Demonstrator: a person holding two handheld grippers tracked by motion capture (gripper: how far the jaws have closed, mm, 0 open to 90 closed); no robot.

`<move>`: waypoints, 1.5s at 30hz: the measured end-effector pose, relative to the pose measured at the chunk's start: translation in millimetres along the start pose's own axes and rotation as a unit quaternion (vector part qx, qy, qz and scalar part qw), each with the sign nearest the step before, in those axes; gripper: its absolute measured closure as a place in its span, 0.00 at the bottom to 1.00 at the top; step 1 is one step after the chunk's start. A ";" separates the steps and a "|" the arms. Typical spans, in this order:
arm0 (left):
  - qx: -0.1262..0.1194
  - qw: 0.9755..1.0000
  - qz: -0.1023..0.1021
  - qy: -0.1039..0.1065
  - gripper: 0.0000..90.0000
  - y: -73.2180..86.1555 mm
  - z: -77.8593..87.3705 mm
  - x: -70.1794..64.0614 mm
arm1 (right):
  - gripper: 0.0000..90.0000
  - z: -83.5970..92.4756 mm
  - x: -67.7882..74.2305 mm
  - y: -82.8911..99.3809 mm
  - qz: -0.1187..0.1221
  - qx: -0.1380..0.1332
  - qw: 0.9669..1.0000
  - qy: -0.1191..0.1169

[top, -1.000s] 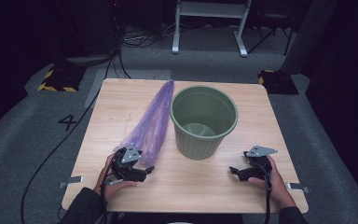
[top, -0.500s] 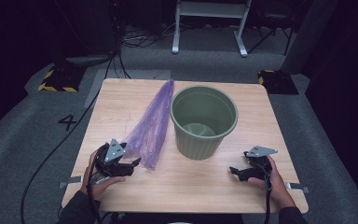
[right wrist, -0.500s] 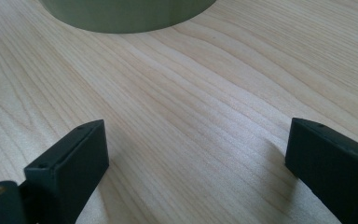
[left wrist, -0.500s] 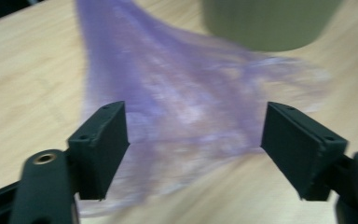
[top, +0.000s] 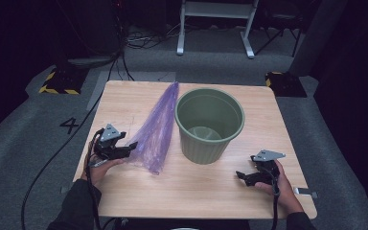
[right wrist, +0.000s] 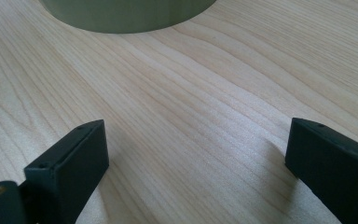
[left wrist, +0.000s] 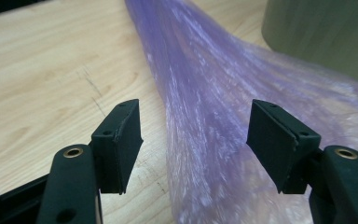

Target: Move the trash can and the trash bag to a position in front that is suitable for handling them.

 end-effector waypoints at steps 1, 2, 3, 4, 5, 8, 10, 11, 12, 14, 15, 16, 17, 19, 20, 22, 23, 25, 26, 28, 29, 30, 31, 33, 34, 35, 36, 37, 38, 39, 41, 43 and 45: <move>0.001 1.000 0.010 0.016 0.39 2.1 -5.8 -0.3 | 0.06 0.0 0.0 0.0 0.000 0.000 1.000 0.000; 0.003 1.000 0.015 0.026 0.39 3.8 -9.2 -1.4 | 0.06 0.0 0.0 0.0 0.000 0.000 1.000 0.000; 0.005 0.999 0.014 0.031 0.40 4.7 -11.3 -2.3 | 0.06 0.0 0.1 0.0 0.000 0.000 1.000 0.000; 0.008 0.999 0.016 0.040 0.40 6.2 -13.8 -3.6 | 0.06 0.0 0.0 0.0 0.000 0.000 1.000 0.000; 0.010 0.999 0.020 0.048 0.42 7.7 -16.8 -5.3 | 0.06 0.0 0.0 0.0 0.000 0.000 1.000 0.000; 0.033 0.999 0.013 0.040 0.52 12.6 -24.7 -8.7 | 0.06 0.2 0.2 0.2 -0.001 0.000 1.000 0.001; 0.033 0.998 0.015 0.053 0.64 15.3 -26.4 -11.6 | 0.07 0.3 0.2 0.3 -0.002 0.000 1.000 0.001; 0.030 0.998 0.007 0.049 0.68 16.9 -26.8 -13.2 | 0.07 0.3 0.2 0.3 -0.002 0.000 1.000 0.001; 0.035 0.998 0.002 0.054 0.71 18.0 -27.5 -15.6 | 0.07 0.3 0.2 0.3 -0.002 0.000 1.000 0.001; 0.045 0.997 -0.011 0.054 0.74 19.4 -28.7 -19.2 | 0.07 0.3 0.2 0.3 -0.002 0.000 1.000 0.001; 0.046 0.997 -0.015 0.057 0.76 20.1 -28.9 -20.9 | 0.07 0.3 0.2 0.3 -0.001 0.000 1.000 0.001; 0.046 0.997 -0.015 0.057 0.78 20.1 -28.9 -20.9 | 0.07 0.3 0.2 0.3 -0.001 0.000 1.000 0.001; 0.048 0.997 -0.017 0.062 0.79 19.9 -28.4 -22.8 | 0.07 0.3 0.1 0.3 -0.001 0.000 1.000 0.001; 0.046 0.996 -0.017 0.069 0.81 19.5 -27.3 -25.6 | 0.07 0.4 0.1 0.3 -0.001 0.000 1.000 0.000; 0.047 0.996 -0.020 0.072 0.82 19.7 -26.2 -27.9 | 0.07 0.3 0.1 0.3 -0.001 0.000 1.000 0.000; 0.048 0.996 -0.023 0.074 0.83 20.0 -25.9 -29.9 | 0.07 0.3 0.1 0.3 -0.001 0.000 1.000 0.000; 0.049 0.995 -0.029 0.077 0.83 20.7 -25.3 -33.3 | 0.07 0.4 0.1 0.3 -0.001 0.000 1.000 0.000; 0.056 0.994 -0.037 0.083 0.82 22.3 -23.8 -39.7 | 0.07 0.4 0.1 0.3 -0.001 0.001 1.000 0.000; 0.061 0.993 -0.048 0.087 0.82 24.2 -22.4 -47.2 | 0.07 0.4 0.1 0.3 -0.001 0.000 1.000 0.000; 0.068 0.993 -0.060 0.081 0.79 25.5 -21.4 -54.2 | 0.07 0.4 0.1 0.3 -0.001 0.000 1.000 0.000; 0.066 0.992 -0.058 0.087 0.78 26.1 -20.4 -58.7 | 0.07 0.4 0.1 0.3 -0.001 0.001 1.000 0.000; 0.066 0.992 -0.063 0.090 0.79 26.5 -19.8 -62.0 | 0.07 0.4 0.0 0.3 0.000 0.000 1.000 0.000; 0.065 0.992 -0.063 0.093 0.79 26.7 -19.2 -64.8 | 0.07 0.4 0.0 0.3 0.000 0.001 1.000 -0.001; 0.064 0.991 -0.067 0.102 0.78 27.1 -17.9 -72.1 | 0.07 0.3 0.0 0.2 0.000 0.000 1.000 -0.001; 0.064 0.991 -0.067 0.102 0.78 27.1 -17.9 -72.1 | 0.07 0.3 0.0 0.2 0.000 0.000 1.000 -0.001; 0.064 0.990 -0.067 0.105 0.78 27.3 -17.0 -75.1 | 0.07 0.3 0.0 0.2 0.000 0.001 1.000 -0.001; 0.064 0.989 -0.074 0.115 0.77 27.7 -15.2 -81.2 | 0.07 0.2 -0.1 0.1 0.001 0.000 1.000 -0.001; 0.064 0.989 -0.074 0.115 0.77 27.7 -15.2 -81.2 | 0.07 0.2 -0.2 0.1 0.001 0.000 1.000 -0.002; 0.063 0.988 -0.081 0.118 0.76 28.6 -13.2 -86.2 | 0.07 0.1 -0.2 0.0 0.002 0.000 1.000 -0.002; 0.063 0.988 -0.080 0.120 0.75 29.2 -11.7 -89.6 | 0.07 0.2 -0.2 0.1 0.001 0.000 1.000 -0.002; 0.061 0.987 -0.080 0.123 0.73 29.7 -10.6 -92.5 | 0.07 0.1 -0.3 0.0 0.002 0.000 1.000 -0.002; 0.062 0.987 -0.085 0.122 0.68 31.2 -6.9 -100.6 | 0.07 0.1 -0.3 0.0 0.002 0.000 1.000 -0.002; 0.063 0.986 -0.089 0.124 0.64 32.0 -4.6 -105.8 | 0.07 0.1 -0.3 0.0 0.002 0.000 1.000 -0.002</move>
Point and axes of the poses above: each handheld gripper's, and its own axes: z roughly backward along the jaws, y roughly out of its underside, x roughly to its left, the point moved 4 cm from there along -z, roughly forward along the jaws, and after that the axes turned 9 degrees about -z, right-handed, at the moved point
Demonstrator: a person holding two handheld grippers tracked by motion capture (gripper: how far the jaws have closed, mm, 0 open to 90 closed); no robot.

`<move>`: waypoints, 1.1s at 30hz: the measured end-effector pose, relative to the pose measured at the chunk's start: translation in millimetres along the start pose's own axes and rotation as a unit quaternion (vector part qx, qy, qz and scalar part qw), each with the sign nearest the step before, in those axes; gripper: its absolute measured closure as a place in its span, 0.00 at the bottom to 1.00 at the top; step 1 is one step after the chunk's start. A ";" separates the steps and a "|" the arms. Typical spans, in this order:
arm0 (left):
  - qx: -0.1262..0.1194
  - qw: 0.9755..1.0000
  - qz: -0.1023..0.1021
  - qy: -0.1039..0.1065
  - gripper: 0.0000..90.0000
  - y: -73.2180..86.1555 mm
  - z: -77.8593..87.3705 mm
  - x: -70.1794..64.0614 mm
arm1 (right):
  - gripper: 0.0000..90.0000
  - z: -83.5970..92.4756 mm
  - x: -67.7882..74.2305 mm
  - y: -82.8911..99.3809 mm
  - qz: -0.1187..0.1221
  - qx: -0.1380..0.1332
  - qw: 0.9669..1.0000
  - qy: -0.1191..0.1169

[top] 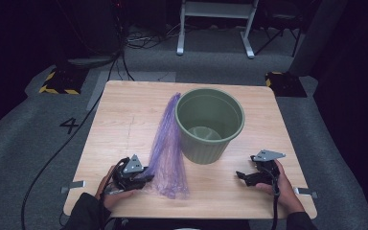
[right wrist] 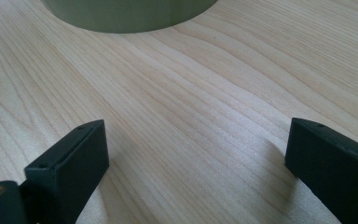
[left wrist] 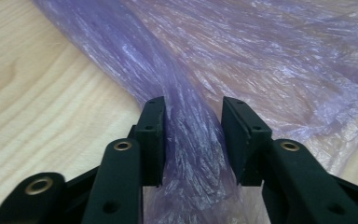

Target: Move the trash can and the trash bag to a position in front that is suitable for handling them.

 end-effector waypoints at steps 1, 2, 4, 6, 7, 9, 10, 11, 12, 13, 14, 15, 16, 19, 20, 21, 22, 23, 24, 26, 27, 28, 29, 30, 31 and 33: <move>0.000 1.000 0.000 0.000 0.59 0.0 0.0 0.0 | 0.07 0.0 0.0 0.0 0.000 0.000 1.000 0.000; -0.001 1.000 0.003 -0.005 0.54 0.0 1.8 -5.4 | 0.07 0.0 0.0 0.0 0.000 0.000 1.000 0.000; -0.003 1.000 0.001 -0.006 0.44 -0.1 3.4 -7.4 | 0.07 0.0 0.0 0.0 0.000 0.000 1.000 0.000; -0.014 1.000 0.006 -0.007 0.37 -0.8 9.0 -10.1 | 0.07 0.0 0.0 0.0 0.000 0.000 1.000 0.000; -0.022 1.000 0.011 -0.007 0.33 -1.5 11.6 -10.6 | 0.07 -0.1 -0.1 -0.1 0.000 0.000 1.000 0.000; -0.037 0.999 0.021 -0.010 0.27 -3.2 18.1 -10.3 | 0.07 -0.1 -0.1 -0.1 0.000 0.000 1.000 0.000; -0.041 0.999 0.024 -0.013 0.23 -3.8 20.5 -9.9 | 0.07 -0.1 -0.1 -0.1 0.000 0.000 1.000 0.000; -0.050 0.998 0.026 -0.017 0.20 -5.0 25.1 -9.2 | 0.07 -0.1 -0.1 -0.1 0.000 0.000 1.000 0.000; -0.050 0.998 0.026 -0.017 0.19 -5.0 25.1 -9.2 | 0.07 -0.1 -0.1 -0.1 0.000 0.000 1.000 0.000; -0.063 0.997 0.029 -0.017 0.19 -6.6 30.6 -8.6 | 0.07 -0.1 0.0 -0.1 0.000 0.000 1.000 0.000; -0.063 0.997 0.029 -0.017 0.18 -6.6 30.6 -8.6 | 0.07 -0.1 0.0 -0.1 0.000 0.000 1.000 0.000; -0.067 0.997 0.027 -0.023 0.17 -8.4 36.5 -7.3 | 0.07 -0.1 -0.1 -0.1 0.000 0.000 1.000 0.000; -0.072 0.997 0.027 -0.025 0.17 -9.4 39.1 -6.0 | 0.07 -0.1 -0.1 -0.1 0.000 0.000 1.000 0.000; -0.080 0.996 0.027 -0.036 0.17 -11.0 44.4 -1.2 | 0.07 -0.1 -0.1 -0.1 0.000 0.000 1.000 0.000; -0.082 0.995 0.031 -0.043 0.17 -12.1 48.5 4.8 | 0.07 -0.1 -0.1 -0.1 0.000 0.000 1.000 0.000; -0.082 0.995 0.031 -0.043 0.17 -12.1 48.5 4.8 | 0.07 -0.1 -0.1 -0.1 0.000 0.000 1.000 0.000; -0.087 0.994 0.036 -0.052 0.17 -13.0 52.4 11.1 | 0.07 -0.1 0.0 -0.1 0.000 0.000 1.000 0.000; -0.091 0.994 0.034 -0.055 0.17 -13.3 54.0 14.0 | 0.07 -0.1 0.0 0.0 0.000 0.000 1.000 0.000; -0.093 0.993 0.034 -0.059 0.17 -13.8 55.1 17.0 | 0.07 0.0 0.0 0.0 0.000 0.000 1.000 0.000; -0.093 0.993 0.037 -0.068 0.17 -15.3 56.4 23.6 | 0.07 0.0 0.0 0.0 0.000 0.000 1.000 0.000; -0.095 0.992 0.039 -0.077 0.17 -16.4 56.7 27.8 | 0.07 -0.1 0.0 0.0 0.000 0.000 1.000 0.000; -0.095 0.991 0.041 -0.084 0.17 -17.3 57.0 31.5 | 0.07 0.0 0.0 0.0 0.000 0.000 1.000 0.000; -0.095 0.991 0.041 -0.084 0.17 -17.3 57.0 31.5 | 0.07 0.0 0.0 0.0 0.000 0.000 1.000 0.000; -0.093 0.991 0.048 -0.080 0.17 -20.3 55.4 40.9 | 0.07 0.0 0.0 0.0 0.000 0.000 1.000 0.000; -0.094 0.991 0.046 -0.079 0.17 -21.4 54.7 43.8 | 0.07 0.0 0.0 0.0 0.000 0.000 1.000 0.000; -0.099 0.991 0.043 -0.077 0.17 -23.5 53.3 49.6 | 0.07 0.0 0.0 0.0 0.000 0.000 1.000 0.000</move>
Point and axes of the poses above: each handheld gripper's, and its own axes: z roughly backward along the jaws, y roughly out of its underside, x roughly to its left, the point moved 4 cm from there along -z, roughly forward along the jaws, and after that the axes turned 9 degrees about -z, right-handed, at the moved point
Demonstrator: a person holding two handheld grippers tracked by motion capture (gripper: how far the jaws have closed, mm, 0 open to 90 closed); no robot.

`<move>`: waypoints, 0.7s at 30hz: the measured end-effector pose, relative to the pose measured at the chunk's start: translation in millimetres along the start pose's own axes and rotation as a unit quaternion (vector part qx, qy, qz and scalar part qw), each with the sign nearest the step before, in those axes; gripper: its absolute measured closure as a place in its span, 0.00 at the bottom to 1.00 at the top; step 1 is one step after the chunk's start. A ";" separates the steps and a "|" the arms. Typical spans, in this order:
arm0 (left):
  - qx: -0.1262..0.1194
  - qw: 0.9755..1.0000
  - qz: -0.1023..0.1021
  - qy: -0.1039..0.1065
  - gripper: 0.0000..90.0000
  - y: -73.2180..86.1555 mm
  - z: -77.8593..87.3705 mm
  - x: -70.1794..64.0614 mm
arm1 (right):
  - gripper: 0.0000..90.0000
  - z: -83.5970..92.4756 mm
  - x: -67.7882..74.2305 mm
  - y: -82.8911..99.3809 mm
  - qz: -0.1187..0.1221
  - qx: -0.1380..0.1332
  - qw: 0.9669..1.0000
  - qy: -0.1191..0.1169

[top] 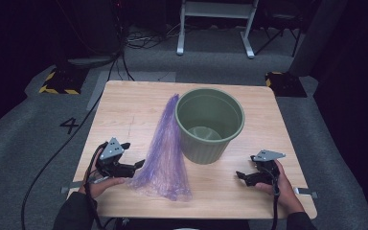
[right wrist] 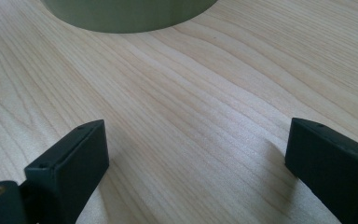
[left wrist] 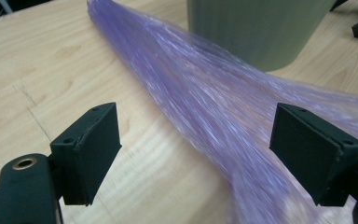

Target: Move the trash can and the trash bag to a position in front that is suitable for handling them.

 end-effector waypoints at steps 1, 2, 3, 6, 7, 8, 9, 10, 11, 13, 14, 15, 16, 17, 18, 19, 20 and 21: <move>0.005 1.000 0.001 0.002 0.17 -3.1 -4.9 6.4 | 0.07 0.0 0.0 0.0 0.000 0.000 1.000 0.000; 0.009 1.000 0.003 -0.001 0.17 -5.2 -8.3 9.3 | 0.07 0.0 0.0 0.0 0.000 0.000 1.000 0.000; 0.009 1.000 0.003 -0.001 0.17 -5.2 -8.3 9.3 | 0.07 0.0 0.0 0.0 0.000 0.000 1.000 0.000; 0.005 1.000 0.005 0.013 0.17 -14.4 -20.2 19.5 | 0.07 0.0 -0.1 -0.1 0.000 0.000 1.000 0.000; 0.004 1.000 0.005 0.012 0.17 -16.4 -22.8 20.7 | 0.07 0.0 0.0 0.0 0.000 0.000 1.000 0.000; 0.004 1.000 0.005 0.012 0.17 -16.4 -22.8 20.7 | 0.07 0.0 -0.1 -0.1 0.000 0.000 1.000 0.000; 0.002 1.000 0.003 0.017 0.17 -22.2 -30.9 23.5 | 0.07 0.0 0.0 -0.1 0.000 0.000 1.000 0.000; 0.003 1.000 0.002 0.018 0.17 -24.8 -36.0 24.6 | 0.07 -0.1 0.0 -0.1 0.000 0.000 1.000 0.000; 0.008 1.000 -0.003 0.013 0.17 -26.9 -41.7 25.9 | 0.07 0.0 0.0 -0.1 0.000 0.000 1.000 0.000; 0.011 1.000 -0.006 0.011 0.17 -28.8 -47.7 27.1 | 0.07 0.0 0.0 0.0 0.000 0.000 1.000 0.000; 0.011 1.000 -0.004 0.013 0.17 -31.0 -55.3 29.5 | 0.07 0.0 0.0 0.0 0.001 0.000 1.000 0.000; 0.012 1.000 -0.004 0.012 0.18 -32.3 -61.0 31.9 | 0.07 0.0 0.0 0.0 0.000 0.000 1.000 0.000; 0.017 1.000 -0.005 0.009 0.18 -33.3 -67.2 34.1 | 0.07 0.0 0.0 0.0 0.000 0.000 1.000 0.000; 0.028 1.000 -0.004 0.009 0.18 -34.2 -77.4 38.5 | 0.07 0.0 0.0 0.0 0.001 0.000 1.000 0.000; 0.029 0.999 0.000 0.012 0.18 -34.2 -84.0 40.3 | 0.07 0.0 0.0 0.0 0.001 0.000 1.000 0.000; 0.029 0.999 0.000 0.012 0.18 -34.2 -84.0 40.3 | 0.07 0.0 0.0 -0.1 0.001 0.000 1.000 0.000; 0.034 0.999 -0.011 -0.003 0.18 -32.8 -93.4 41.8 | 0.07 0.0 0.0 -0.1 0.001 0.000 1.000 0.000; 0.039 0.999 -0.012 -0.011 0.18 -31.7 -98.4 41.7 | 0.07 0.0 0.0 0.0 0.001 0.000 1.000 0.000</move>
Point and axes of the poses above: each handheld gripper's, and its own axes: z roughly backward along the jaws, y roughly out of its underside, x roughly to its left, the point moved 4 cm from there along -z, roughly forward along the jaws, and after that the axes turned 9 degrees about -z, right-handed, at the moved point
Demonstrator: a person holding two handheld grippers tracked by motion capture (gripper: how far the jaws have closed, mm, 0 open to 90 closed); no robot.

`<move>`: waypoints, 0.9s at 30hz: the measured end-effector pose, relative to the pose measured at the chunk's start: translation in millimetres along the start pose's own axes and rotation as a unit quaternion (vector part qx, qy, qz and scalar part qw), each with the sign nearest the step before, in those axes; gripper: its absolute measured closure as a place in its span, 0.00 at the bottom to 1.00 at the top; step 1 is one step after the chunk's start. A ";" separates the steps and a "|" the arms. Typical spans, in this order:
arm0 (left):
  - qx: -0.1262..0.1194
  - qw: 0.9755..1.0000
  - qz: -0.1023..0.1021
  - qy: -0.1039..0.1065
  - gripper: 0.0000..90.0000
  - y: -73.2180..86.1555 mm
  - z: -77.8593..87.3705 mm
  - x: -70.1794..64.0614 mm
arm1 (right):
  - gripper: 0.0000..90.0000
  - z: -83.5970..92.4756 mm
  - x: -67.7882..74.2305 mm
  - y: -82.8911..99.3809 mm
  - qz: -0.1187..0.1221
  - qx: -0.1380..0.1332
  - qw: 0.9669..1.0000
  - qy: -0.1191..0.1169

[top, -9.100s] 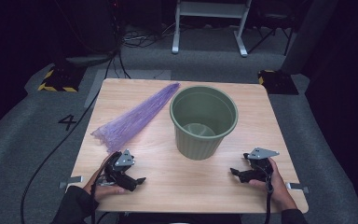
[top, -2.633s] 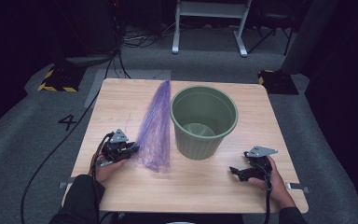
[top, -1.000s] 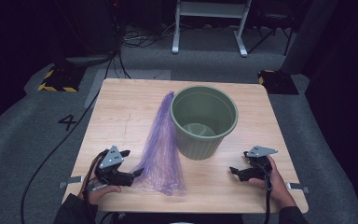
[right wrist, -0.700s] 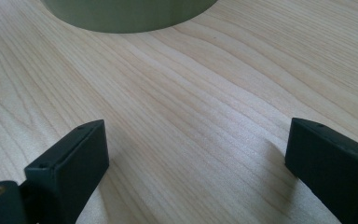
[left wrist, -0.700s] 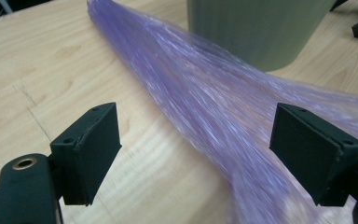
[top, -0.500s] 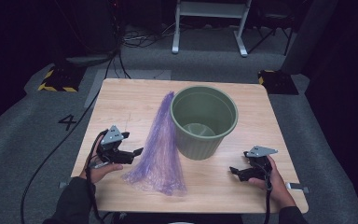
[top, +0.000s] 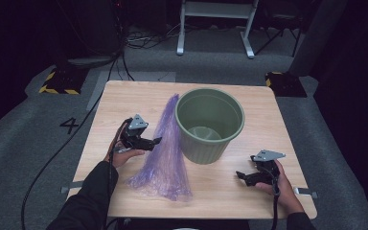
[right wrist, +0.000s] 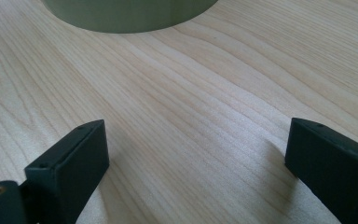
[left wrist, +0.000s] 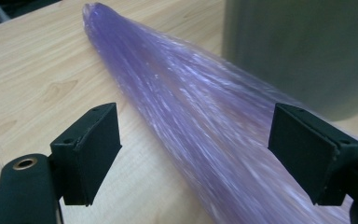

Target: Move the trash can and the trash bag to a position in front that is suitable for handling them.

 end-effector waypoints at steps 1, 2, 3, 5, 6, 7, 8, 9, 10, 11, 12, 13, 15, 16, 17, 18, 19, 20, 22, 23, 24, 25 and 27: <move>0.000 1.000 0.000 0.000 0.18 0.0 0.0 0.0 | 0.07 0.0 0.0 0.0 0.000 0.000 1.000 0.000; 0.002 1.000 0.002 -0.001 0.18 0.7 -4.5 0.0 | 0.07 0.0 0.0 0.0 0.000 0.000 1.000 0.000; 0.002 1.000 0.006 0.000 0.19 1.5 -8.4 0.3 | 0.07 0.1 0.1 0.1 0.000 0.000 1.000 0.000; 0.005 1.000 0.020 -0.003 0.20 2.9 -19.5 2.7 | 0.07 0.1 0.0 0.0 0.000 0.000 1.000 0.000; 0.012 1.000 0.023 0.001 0.20 2.8 -23.8 3.0 | 0.07 0.1 0.0 0.0 0.000 0.000 1.000 -0.001; 0.023 0.999 0.028 0.008 0.19 2.1 -27.7 4.1 | 0.07 0.2 0.2 0.1 0.000 0.000 1.000 0.000; 0.023 0.999 0.028 0.008 0.18 2.1 -27.7 4.1 | 0.07 0.2 0.2 0.1 0.000 0.000 1.000 0.000; 0.030 0.998 0.046 0.010 0.18 0.3 -33.4 5.3 | 0.07 0.4 0.4 0.4 -0.002 0.000 1.000 0.001; 0.034 0.998 0.044 0.002 0.18 -0.8 -36.6 5.8 | 0.07 0.5 0.5 0.4 -0.002 0.000 1.000 0.001; 0.033 0.999 0.040 -0.005 0.19 -1.2 -38.3 5.8 | 0.07 0.5 0.5 0.4 -0.002 0.000 1.000 0.001; 0.038 0.999 0.037 -0.009 0.19 -1.2 -41.4 6.1 | 0.07 0.5 0.6 0.4 -0.002 0.000 1.000 0.001; 0.038 0.999 0.037 -0.009 0.19 -1.2 -41.4 6.1 | 0.07 0.5 0.6 0.4 -0.002 0.000 1.000 0.001; 0.052 0.998 0.037 -0.003 0.19 0.3 -47.3 5.3 | 0.07 0.5 0.5 0.4 -0.002 -0.001 1.000 0.001; 0.061 0.997 0.050 0.006 0.18 2.8 -52.6 5.6 | 0.07 0.4 0.5 0.4 -0.002 0.000 1.000 0.001; 0.066 0.996 0.052 0.009 0.18 4.2 -54.4 5.7 | 0.07 0.4 0.4 0.4 -0.002 -0.001 1.000 0.001; 0.068 0.996 0.053 0.010 0.18 5.1 -55.5 5.6 | 0.07 0.5 0.5 0.4 -0.002 0.000 1.000 0.001; 0.068 0.996 0.053 0.010 0.18 5.1 -55.5 5.6 | 0.07 0.5 0.4 0.4 -0.002 -0.001 1.000 0.001; 0.071 0.996 0.056 0.015 0.18 6.8 -56.8 5.2 | 0.07 0.5 0.5 0.4 -0.002 0.000 1.000 0.001; 0.077 0.995 0.057 0.022 0.18 11.2 -58.4 3.7 | 0.07 0.6 0.6 0.5 -0.002 0.000 1.000 0.002; 0.077 0.995 0.057 0.022 0.18 11.2 -58.4 3.7 | 0.07 0.6 0.5 0.5 -0.002 0.000 1.000 0.002; 0.077 0.996 0.053 0.016 0.21 12.3 -56.4 1.7 | 0.07 0.6 0.6 0.5 -0.002 0.000 1.000 0.002; 0.077 0.996 0.053 0.016 0.25 12.3 -56.4 1.7 | 0.07 0.6 0.6 0.5 -0.002 0.000 1.000 0.002; 0.069 0.997 0.035 0.007 0.33 15.2 -51.0 -4.8 | 0.07 0.6 0.5 0.5 -0.002 0.000 1.000 0.002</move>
Point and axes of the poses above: each handheld gripper's, and its own axes: z roughly backward along the jaws, y roughly out of its underside, x roughly to its left, the point moved 4 cm from there along -z, roughly forward along the jaws, and after that the axes turned 9 degrees about -z, right-handed, at the moved point
